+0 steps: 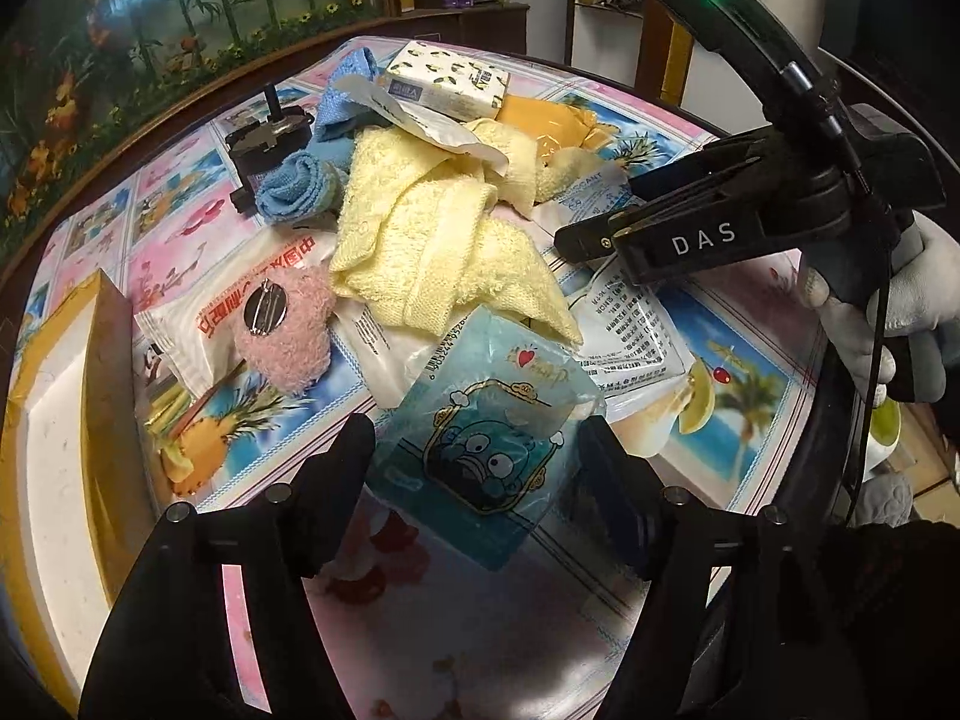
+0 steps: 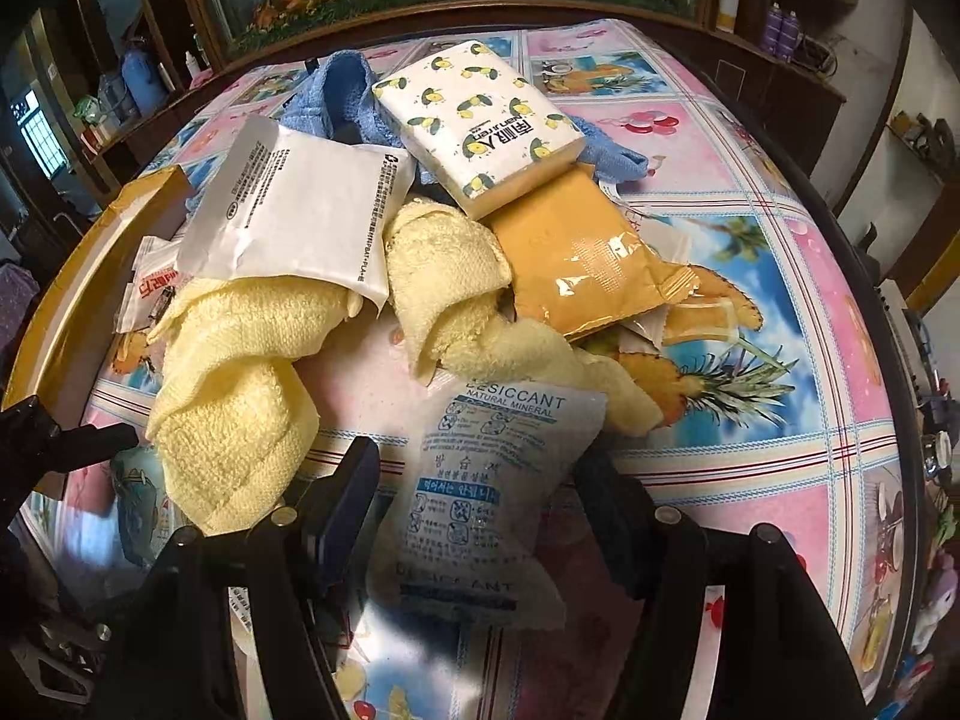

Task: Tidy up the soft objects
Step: 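Grasp the teal tissue pack with the left tool while the right tool grasps a desiccant packet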

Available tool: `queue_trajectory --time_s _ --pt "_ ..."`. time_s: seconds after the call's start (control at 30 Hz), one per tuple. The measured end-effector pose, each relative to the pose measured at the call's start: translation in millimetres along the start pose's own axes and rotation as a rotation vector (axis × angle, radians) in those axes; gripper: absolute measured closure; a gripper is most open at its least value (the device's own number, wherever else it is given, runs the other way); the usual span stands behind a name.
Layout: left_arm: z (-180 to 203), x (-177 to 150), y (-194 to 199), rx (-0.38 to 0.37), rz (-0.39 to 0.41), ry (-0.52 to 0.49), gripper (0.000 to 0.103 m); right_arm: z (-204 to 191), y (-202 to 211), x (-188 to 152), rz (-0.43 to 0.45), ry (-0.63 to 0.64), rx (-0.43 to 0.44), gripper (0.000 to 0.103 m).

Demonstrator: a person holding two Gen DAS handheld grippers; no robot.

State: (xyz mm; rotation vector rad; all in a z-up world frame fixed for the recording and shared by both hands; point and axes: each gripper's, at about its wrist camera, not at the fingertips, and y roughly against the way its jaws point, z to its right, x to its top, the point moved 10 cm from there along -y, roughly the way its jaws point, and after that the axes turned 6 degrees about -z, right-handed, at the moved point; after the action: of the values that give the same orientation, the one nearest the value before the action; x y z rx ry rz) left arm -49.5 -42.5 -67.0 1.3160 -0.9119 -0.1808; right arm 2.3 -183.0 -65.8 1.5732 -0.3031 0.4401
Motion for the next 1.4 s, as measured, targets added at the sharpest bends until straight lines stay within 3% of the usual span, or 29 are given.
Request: queue_trajectory --time_s 0.07,0.17,0.2,0.23,0.37,0.47,0.5,0.6,0.63,0.77,0.93,1.0,1.03,1.17,1.27,1.4 --pt "3 -1 2 -0.034 -0.005 0.032 0.042 2 2 -1 0.011 0.006 -0.019 0.051" --pt "3 -4 12 -0.028 0.008 0.060 0.069 7 7 -6 0.020 -0.020 0.014 0.065" --pt "2 -6 17 -0.033 0.012 0.076 0.090 9 10 -8 0.026 -0.037 0.039 0.065" --pt "1 -8 21 -0.046 0.014 0.094 0.097 10 14 -10 0.036 -0.055 0.071 0.066" --pt "-2 -15 33 -0.055 0.039 0.147 0.097 15 33 -15 0.090 -0.080 0.110 0.066" --pt "0 -16 45 -0.120 0.088 0.191 0.094 14 41 -17 0.104 -0.074 0.116 0.066" --pt "2 -15 49 -0.140 0.104 0.193 0.086 14 43 -18 0.107 -0.074 0.115 0.066" --pt "9 -7 64 -0.172 0.170 0.191 0.039 16 48 -18 0.120 -0.084 0.124 0.066" --pt "13 -4 67 -0.169 0.189 0.173 0.032 16 49 -19 0.124 -0.089 0.129 0.066" --pt "36 2 54 -0.131 0.160 0.050 0.032 17 54 -18 0.131 -0.104 0.156 0.066" --pt "44 -2 -1 0.012 -0.002 -0.004 0.030 12 62 -14 0.143 -0.109 0.190 0.066" --pt "39 0 -6 -0.040 0.004 0.077 0.041 8 69 -12 0.155 -0.102 0.201 0.066" --pt "36 1 -4 -0.045 0.013 0.101 0.057 5 74 -11 0.164 -0.095 0.207 0.066" --pt "24 -5 13 -0.125 0.042 0.194 0.065 -10 94 -2 0.204 -0.055 0.228 0.066" --pt "14 -11 52 -0.204 0.112 0.255 0.065 -29 108 6 0.227 -0.017 0.261 0.066" --pt "-22 -7 118 -0.197 0.230 0.341 0.065 -69 124 24 0.237 0.055 0.341 0.066"
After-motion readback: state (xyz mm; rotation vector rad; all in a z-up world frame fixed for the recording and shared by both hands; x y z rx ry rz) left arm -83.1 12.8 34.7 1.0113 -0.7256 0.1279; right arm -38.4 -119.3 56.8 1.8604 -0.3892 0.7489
